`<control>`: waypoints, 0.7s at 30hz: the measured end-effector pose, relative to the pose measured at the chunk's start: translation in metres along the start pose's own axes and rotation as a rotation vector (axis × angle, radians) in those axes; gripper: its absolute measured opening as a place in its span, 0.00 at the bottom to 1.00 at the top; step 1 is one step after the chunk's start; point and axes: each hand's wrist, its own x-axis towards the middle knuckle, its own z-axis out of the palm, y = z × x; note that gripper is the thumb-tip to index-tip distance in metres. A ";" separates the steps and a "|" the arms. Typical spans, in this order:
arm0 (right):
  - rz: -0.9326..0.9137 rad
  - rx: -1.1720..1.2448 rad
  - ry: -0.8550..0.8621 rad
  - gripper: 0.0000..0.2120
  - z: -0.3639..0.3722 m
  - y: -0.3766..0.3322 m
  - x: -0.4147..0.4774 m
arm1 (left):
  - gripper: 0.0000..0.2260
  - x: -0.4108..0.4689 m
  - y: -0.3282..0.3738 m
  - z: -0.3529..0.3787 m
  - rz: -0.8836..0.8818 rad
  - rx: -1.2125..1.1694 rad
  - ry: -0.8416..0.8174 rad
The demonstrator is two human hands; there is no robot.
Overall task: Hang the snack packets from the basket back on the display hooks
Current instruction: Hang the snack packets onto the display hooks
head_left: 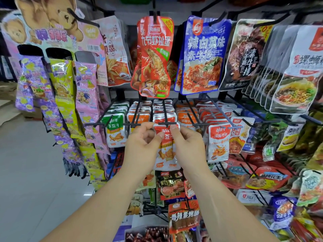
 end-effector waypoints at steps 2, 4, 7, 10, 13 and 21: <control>0.012 -0.019 0.006 0.26 0.000 -0.002 0.000 | 0.14 0.002 -0.001 0.000 -0.004 0.006 -0.001; 0.026 -0.027 0.011 0.25 -0.001 -0.004 0.000 | 0.13 0.004 -0.001 0.000 -0.003 0.007 -0.008; 0.018 -0.039 0.019 0.27 -0.001 -0.005 -0.001 | 0.11 0.002 -0.001 -0.001 -0.013 -0.017 -0.012; 0.012 -0.082 0.033 0.28 -0.001 -0.006 0.001 | 0.09 0.002 -0.003 -0.001 -0.034 -0.036 -0.004; 0.023 -0.076 0.051 0.29 0.001 -0.006 0.004 | 0.07 0.005 -0.006 0.000 -0.050 -0.064 0.005; 0.045 -0.047 0.094 0.25 0.004 0.000 0.009 | 0.09 0.005 -0.003 0.003 -0.067 -0.115 0.025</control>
